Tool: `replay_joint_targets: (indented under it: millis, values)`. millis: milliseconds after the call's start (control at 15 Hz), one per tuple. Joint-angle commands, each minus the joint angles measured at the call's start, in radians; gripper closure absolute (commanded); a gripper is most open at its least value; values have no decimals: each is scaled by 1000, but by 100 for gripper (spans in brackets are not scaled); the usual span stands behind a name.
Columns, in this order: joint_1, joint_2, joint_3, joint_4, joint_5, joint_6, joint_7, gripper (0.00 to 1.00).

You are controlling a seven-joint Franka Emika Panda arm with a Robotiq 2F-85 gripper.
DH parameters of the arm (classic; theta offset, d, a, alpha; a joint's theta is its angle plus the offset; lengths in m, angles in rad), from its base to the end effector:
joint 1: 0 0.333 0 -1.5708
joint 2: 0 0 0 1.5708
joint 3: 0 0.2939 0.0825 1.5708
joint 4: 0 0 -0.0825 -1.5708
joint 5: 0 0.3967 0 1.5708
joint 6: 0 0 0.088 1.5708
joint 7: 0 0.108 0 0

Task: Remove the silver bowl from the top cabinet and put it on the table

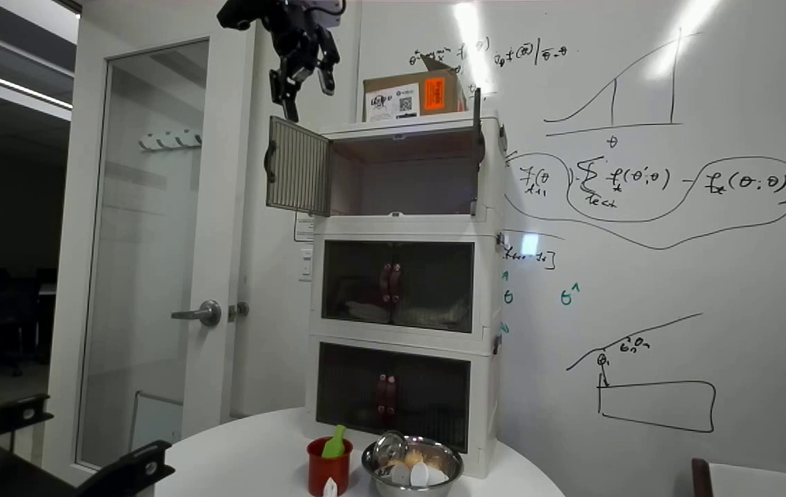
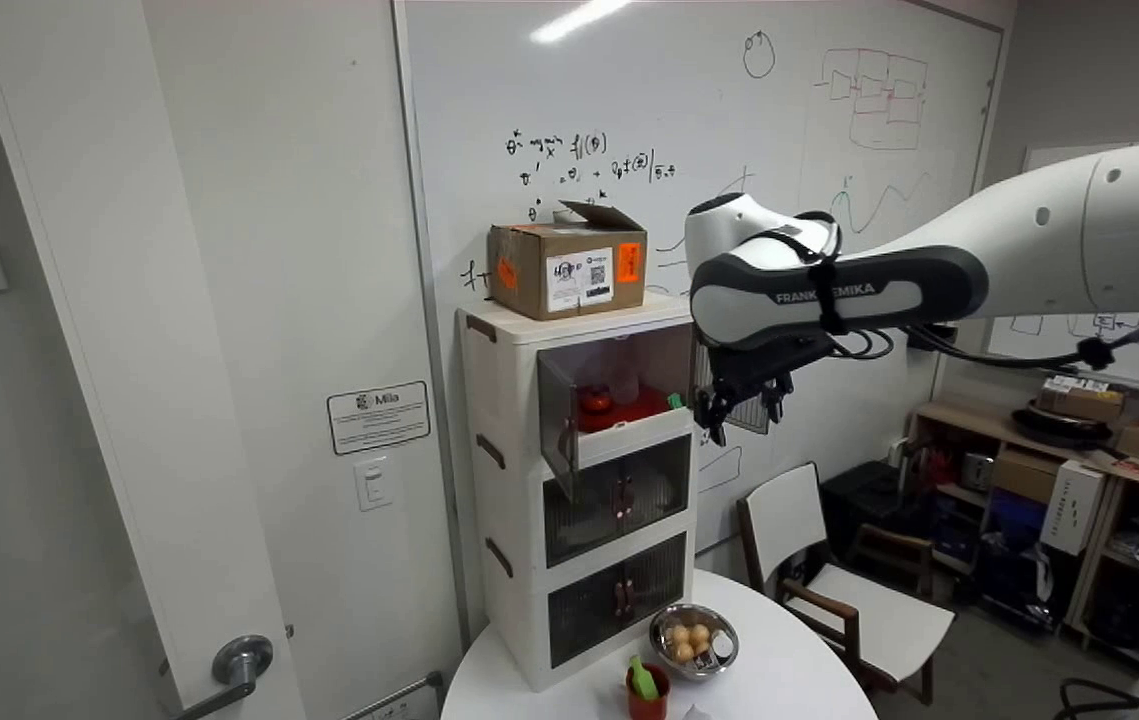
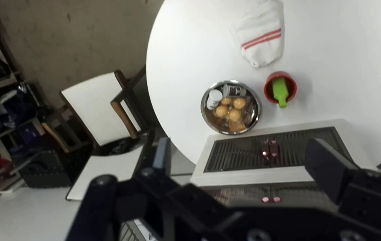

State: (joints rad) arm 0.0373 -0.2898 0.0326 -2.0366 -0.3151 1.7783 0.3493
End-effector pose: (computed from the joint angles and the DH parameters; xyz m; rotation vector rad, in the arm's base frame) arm 0.4928 0.0087 0.5492 2.8160 -0.3110 0.1375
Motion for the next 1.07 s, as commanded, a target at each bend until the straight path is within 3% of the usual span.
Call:
replay_joint_targets:
  millis: [0,400,467,600,1000]
  values:
    - [-31,-136,-29,-179,-5,237,-122,0]
    - [-44,-265,-112,-372,99,620,-303,0]
    - [-76,-195,-63,-295,70,528,-250,0]
    - [-76,-228,-80,-337,96,587,-287,0]
    - [-75,-248,-83,-356,102,595,-292,0]
